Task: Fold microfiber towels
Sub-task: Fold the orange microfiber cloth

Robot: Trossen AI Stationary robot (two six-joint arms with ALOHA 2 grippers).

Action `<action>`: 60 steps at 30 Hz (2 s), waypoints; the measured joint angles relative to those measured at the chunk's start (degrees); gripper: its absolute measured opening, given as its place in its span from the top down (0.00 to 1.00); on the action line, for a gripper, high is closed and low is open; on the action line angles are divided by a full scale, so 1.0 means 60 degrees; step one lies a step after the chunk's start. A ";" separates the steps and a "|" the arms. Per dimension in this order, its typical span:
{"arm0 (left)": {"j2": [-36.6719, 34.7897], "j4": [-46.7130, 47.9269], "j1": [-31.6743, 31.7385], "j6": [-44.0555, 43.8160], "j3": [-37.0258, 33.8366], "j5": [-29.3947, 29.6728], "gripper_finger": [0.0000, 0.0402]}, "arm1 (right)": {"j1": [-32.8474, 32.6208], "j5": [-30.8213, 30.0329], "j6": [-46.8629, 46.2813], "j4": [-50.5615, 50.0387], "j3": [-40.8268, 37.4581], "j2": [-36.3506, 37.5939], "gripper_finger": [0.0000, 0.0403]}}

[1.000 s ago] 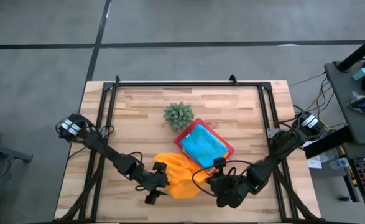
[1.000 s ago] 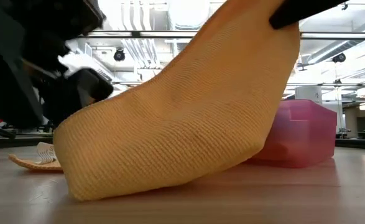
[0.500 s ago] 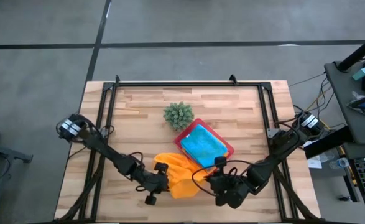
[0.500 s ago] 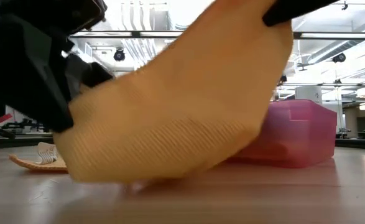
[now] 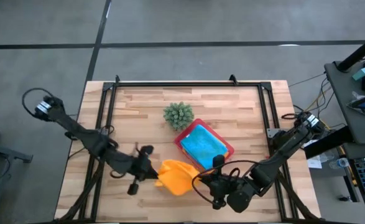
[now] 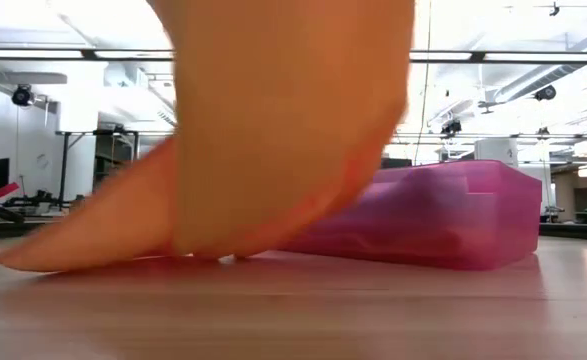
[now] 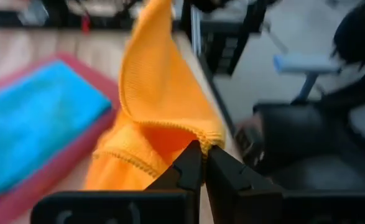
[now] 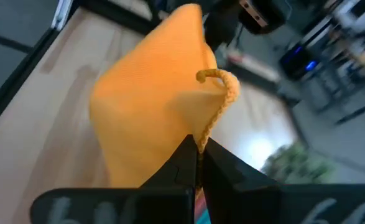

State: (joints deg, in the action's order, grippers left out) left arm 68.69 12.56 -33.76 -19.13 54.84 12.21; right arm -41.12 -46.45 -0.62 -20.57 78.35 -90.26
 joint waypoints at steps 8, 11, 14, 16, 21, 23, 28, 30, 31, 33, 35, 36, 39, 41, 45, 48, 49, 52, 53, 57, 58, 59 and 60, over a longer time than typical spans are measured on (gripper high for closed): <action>-0.1916 0.0083 0.0002 -0.0002 0.0676 0.0728 1.00 | 0.0102 -0.1462 0.2309 -0.0065 0.1356 0.0294 0.98; -0.2402 0.0080 0.0005 -0.0005 0.0979 0.1076 1.00 | 0.0153 -0.1482 0.3044 -0.0028 0.1818 0.0602 0.98; -0.2843 0.0150 0.0008 -0.0016 0.1087 0.1126 1.00 | 0.0314 -0.1525 0.3293 -0.0022 0.2157 0.0926 0.98; -0.3075 0.0682 0.0008 -0.0046 0.1137 0.1082 1.00 | 0.0475 -0.1527 0.3279 -0.0002 0.2290 0.1052 0.98; -0.3474 0.2619 0.0008 -0.0966 0.1124 0.1439 1.00 | 0.0978 -0.0623 0.3034 -0.0069 0.2273 0.1239 0.98; -0.3520 0.3100 0.0008 -0.1073 0.1124 0.1945 1.00 | 0.1267 -0.0097 0.3001 -0.0064 0.2272 0.1182 0.98; -0.3605 0.3963 0.0068 -0.0765 0.1501 0.2686 1.00 | 0.2182 0.0170 0.3306 -0.0033 0.2257 0.0850 0.98; -0.3686 0.4591 0.0108 -0.0649 0.1859 0.3368 1.00 | 0.2610 0.0185 0.3546 -0.0029 0.2247 0.0816 0.98; -0.3728 0.4973 0.0121 -0.0678 0.2060 0.3787 1.00 | 0.2827 0.0268 0.3615 -0.0002 0.2247 0.0816 0.98; -0.3798 0.5584 0.0136 -0.0720 0.2486 0.4205 1.00 | 0.3245 0.0536 0.3766 0.0235 0.2247 0.0852 0.98; -0.3855 0.5969 0.0129 -0.0463 0.2929 0.4239 1.00 | 0.3591 0.0929 0.4067 0.0620 0.2247 0.0896 0.98; -0.3855 0.6019 0.0128 -0.0284 0.3146 0.4227 1.00 | 0.3728 0.1125 0.4257 0.0886 0.2247 0.0900 0.98; -0.3848 0.6052 0.0128 0.0189 0.3639 0.3573 1.00 | 0.4027 0.1787 0.4348 0.1277 0.2247 0.0900 0.98; -0.3766 0.5940 0.0128 0.0211 0.3761 0.2803 1.00 | 0.4121 0.2416 0.3993 0.1105 0.2247 0.0900 0.98; -0.3441 0.5946 0.0117 -0.0518 0.3507 0.1068 1.00 | 0.3990 0.3810 0.2949 0.0173 0.2218 0.0835 0.98; -0.2990 0.6129 0.0027 -0.1278 0.3081 -0.0407 1.00 | 0.3776 0.4985 0.2136 0.0009 0.1886 0.0741 0.98; -0.2765 0.6148 -0.0049 -0.1529 0.2880 -0.0855 1.00 | 0.3663 0.5273 0.1896 -0.0010 0.1732 0.0724 0.98; -0.2104 0.6136 -0.0332 -0.2525 0.2318 -0.1620 1.00 | 0.3309 0.6042 0.1219 -0.0058 0.1186 0.0612 0.98; -0.1828 0.6101 -0.0444 -0.2927 0.2129 -0.1857 1.00 | 0.3184 0.6217 0.1000 -0.0011 0.0998 0.0580 0.98; -0.0651 0.5388 -0.0814 -0.3799 0.1565 -0.2748 1.00 | 0.2582 0.6283 0.0060 0.0063 0.0249 0.0299 0.98; -0.0375 0.4974 -0.0900 -0.3951 0.1461 -0.2990 1.00 | 0.2446 0.6281 -0.0105 0.0040 0.0084 0.0198 0.98; -0.0060 0.4632 -0.0975 -0.4047 0.1322 -0.3194 1.00 | 0.2323 0.6279 -0.0293 0.0041 -0.0030 0.0085 0.98; 0.0261 0.4303 -0.1023 -0.4140 0.1206 -0.3300 1.00 | 0.2197 0.6281 -0.0482 0.0105 -0.0123 -0.0007 0.98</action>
State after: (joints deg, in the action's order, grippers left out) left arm 70.26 38.38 -39.90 -43.97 62.07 -7.59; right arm -27.94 -8.76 -3.51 -19.94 77.61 -90.30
